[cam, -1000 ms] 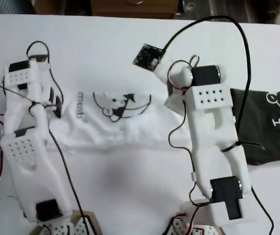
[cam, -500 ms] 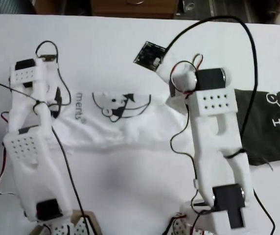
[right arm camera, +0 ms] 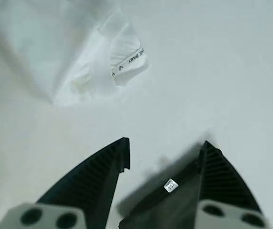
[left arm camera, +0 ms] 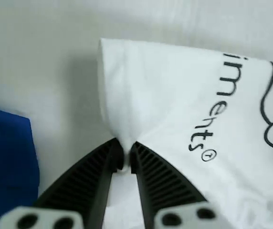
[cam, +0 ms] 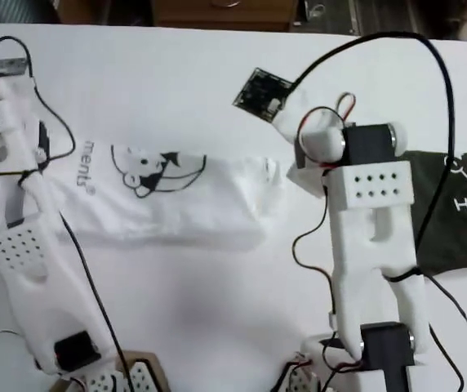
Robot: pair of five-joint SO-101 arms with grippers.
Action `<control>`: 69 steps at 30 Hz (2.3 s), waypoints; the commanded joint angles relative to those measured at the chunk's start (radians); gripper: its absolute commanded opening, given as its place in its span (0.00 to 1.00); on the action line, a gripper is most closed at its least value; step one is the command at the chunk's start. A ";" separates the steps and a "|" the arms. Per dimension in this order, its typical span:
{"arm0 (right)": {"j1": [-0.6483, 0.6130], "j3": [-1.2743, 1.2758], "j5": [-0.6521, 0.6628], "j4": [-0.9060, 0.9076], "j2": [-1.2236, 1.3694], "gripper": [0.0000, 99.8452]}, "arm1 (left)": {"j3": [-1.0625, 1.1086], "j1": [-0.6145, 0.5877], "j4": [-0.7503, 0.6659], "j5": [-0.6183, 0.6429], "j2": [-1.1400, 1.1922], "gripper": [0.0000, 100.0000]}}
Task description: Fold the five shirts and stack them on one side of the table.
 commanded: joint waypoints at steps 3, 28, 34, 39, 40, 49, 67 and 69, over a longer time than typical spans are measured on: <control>0.117 -0.006 -0.002 0.005 -0.082 0.24 | 0.051 0.135 0.021 0.032 -0.135 0.02; 0.733 0.514 0.080 0.041 -0.854 0.24 | 0.234 0.939 -0.121 0.150 -0.344 0.02; 0.944 0.689 0.115 -0.007 -0.993 0.24 | 0.122 1.007 -0.137 0.152 -0.244 0.02; 1.093 0.802 0.117 -0.119 -0.992 0.24 | 0.031 1.014 -0.130 0.150 -0.166 0.02; 1.107 0.816 0.118 -0.127 -0.992 0.24 | 0.024 1.014 -0.133 0.150 -0.143 0.02; 1.112 0.867 0.110 -0.151 -0.997 0.24 | -0.082 1.026 -0.140 0.157 -0.012 0.02; 1.121 0.939 0.117 -0.199 -1.000 0.24 | -0.170 1.085 -0.103 0.150 0.144 0.03; 1.121 0.939 0.117 -0.199 -1.000 0.24 | -0.170 1.086 -0.101 0.150 0.144 0.05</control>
